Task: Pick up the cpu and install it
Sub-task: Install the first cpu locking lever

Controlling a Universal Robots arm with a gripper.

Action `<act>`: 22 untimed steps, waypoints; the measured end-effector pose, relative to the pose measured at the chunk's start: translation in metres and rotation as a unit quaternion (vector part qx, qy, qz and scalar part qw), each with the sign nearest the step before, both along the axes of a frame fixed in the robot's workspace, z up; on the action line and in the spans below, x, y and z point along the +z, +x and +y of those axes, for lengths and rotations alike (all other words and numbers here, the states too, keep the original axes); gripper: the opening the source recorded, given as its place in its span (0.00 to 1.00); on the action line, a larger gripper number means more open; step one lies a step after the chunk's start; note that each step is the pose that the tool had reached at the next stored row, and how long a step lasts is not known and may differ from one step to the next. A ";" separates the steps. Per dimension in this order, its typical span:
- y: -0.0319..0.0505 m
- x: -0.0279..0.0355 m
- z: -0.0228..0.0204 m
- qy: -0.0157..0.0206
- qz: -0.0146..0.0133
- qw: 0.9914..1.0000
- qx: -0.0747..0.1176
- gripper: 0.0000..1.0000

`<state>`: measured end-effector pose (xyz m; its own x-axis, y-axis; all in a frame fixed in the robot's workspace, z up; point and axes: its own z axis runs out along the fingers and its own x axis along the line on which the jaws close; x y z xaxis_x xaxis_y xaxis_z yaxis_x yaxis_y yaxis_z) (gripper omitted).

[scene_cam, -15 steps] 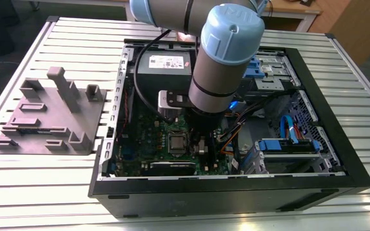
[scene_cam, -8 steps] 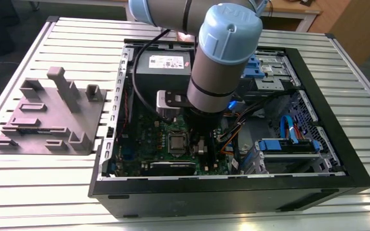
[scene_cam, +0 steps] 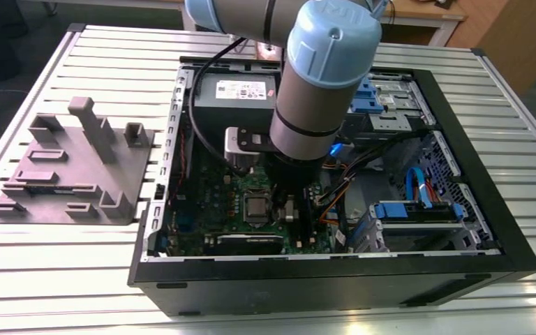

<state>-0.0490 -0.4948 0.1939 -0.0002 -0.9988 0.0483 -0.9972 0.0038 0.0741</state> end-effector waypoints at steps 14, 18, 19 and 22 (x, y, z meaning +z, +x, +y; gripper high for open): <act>0.0002 0.0289 -0.0001 0.000 0.004 1.000 0.000 0.10; 0.0002 0.0289 -0.0001 0.000 0.005 1.000 0.000 0.10; 0.0002 0.0289 -0.0001 0.000 0.005 1.000 0.000 0.10; 0.0002 0.0289 -0.0001 0.000 0.006 1.000 0.000 0.10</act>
